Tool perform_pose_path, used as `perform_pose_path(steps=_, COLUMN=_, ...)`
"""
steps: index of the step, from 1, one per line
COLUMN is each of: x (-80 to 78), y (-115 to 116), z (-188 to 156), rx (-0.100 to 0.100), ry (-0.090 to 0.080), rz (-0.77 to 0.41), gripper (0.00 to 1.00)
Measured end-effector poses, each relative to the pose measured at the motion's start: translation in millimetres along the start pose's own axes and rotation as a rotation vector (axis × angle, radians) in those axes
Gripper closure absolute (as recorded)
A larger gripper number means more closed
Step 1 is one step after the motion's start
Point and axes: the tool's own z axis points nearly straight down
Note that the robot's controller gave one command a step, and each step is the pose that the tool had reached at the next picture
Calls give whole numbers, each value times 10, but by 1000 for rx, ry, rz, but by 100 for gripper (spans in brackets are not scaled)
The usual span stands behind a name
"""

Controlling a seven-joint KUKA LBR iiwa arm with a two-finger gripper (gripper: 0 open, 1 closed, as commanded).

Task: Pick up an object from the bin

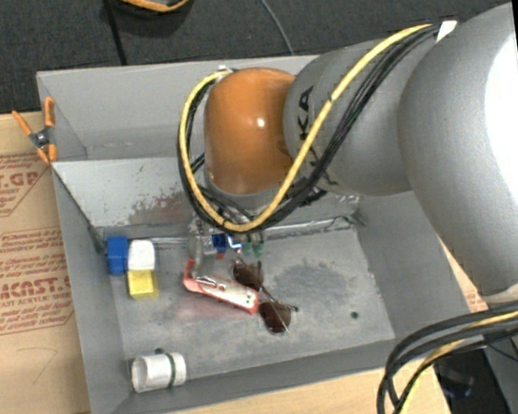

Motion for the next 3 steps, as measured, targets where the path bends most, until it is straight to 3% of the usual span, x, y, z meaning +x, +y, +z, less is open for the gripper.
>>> perform_pose_path(steps=1, x=38, y=-19, z=243, rx=4, ry=15, rz=6, gripper=100)
perform_pose_path(steps=2, x=248, y=174, z=-112, rx=-1, ry=-2, rz=-62, gripper=0)
perform_pose_path(steps=3, x=250, y=172, z=-110, rx=-1, ry=-2, rz=-61, gripper=0)
